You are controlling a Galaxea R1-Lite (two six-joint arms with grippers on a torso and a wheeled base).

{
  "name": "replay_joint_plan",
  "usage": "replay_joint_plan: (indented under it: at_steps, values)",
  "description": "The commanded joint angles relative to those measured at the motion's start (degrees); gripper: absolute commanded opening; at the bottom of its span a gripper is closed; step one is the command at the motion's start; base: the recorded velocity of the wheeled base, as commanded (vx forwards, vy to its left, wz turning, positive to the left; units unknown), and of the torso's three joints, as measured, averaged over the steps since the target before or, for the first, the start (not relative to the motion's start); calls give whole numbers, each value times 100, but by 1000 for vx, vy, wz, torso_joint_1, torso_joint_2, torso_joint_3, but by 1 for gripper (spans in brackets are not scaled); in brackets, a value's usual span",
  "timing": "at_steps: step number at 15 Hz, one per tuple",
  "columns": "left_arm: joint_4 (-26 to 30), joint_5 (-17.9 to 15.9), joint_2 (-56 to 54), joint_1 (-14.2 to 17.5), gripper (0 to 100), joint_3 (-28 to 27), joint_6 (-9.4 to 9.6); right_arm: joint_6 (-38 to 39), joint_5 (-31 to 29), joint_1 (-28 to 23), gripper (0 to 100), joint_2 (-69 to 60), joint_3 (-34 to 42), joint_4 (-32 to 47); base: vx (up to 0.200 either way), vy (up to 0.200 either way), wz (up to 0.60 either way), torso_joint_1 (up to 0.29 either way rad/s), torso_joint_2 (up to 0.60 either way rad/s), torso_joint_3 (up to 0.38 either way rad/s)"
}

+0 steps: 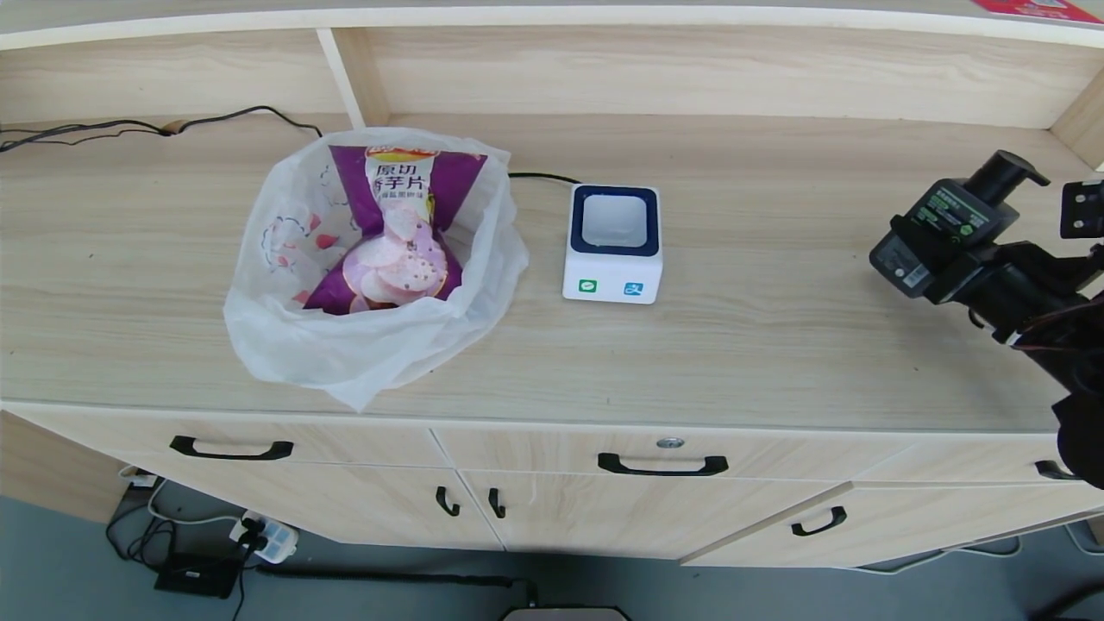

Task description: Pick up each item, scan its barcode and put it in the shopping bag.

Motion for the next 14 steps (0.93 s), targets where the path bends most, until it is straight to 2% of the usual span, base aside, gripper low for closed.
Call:
replay_joint_plan:
  at_steps: [1,2,4,6,10,11,14]
  values:
    - [-4,-2,0,1,100,0,2,120,9,872,0,-1434,1339,-13,0,0,0,0,0,0]
    - [-4,-2,0,1,100,0,2,129,1,1048,0,-1628,1506,5,0,0,0,0,0,0]
    - [-4,7,0,1,100,0,11,138,-96,1944,0,-2164,1743,40,0,0,0,0,0,0]
    - [-4,-2,9,1,100,0,2,252,-254,2410,0,-2383,1673,181,0,0,0,0,0,0]
    - [5,7,0,1,100,0,11,331,-395,3061,0,-2779,1198,1191,0,0,0,0,0,0]
    - [5,7,0,1,100,0,11,331,-606,3289,0,-2805,952,1464,0,0,0,0,0,0]
    - [5,7,0,1,100,0,11,718,-1942,4915,0,-3095,-129,3336,0,0,0,0,0,0]
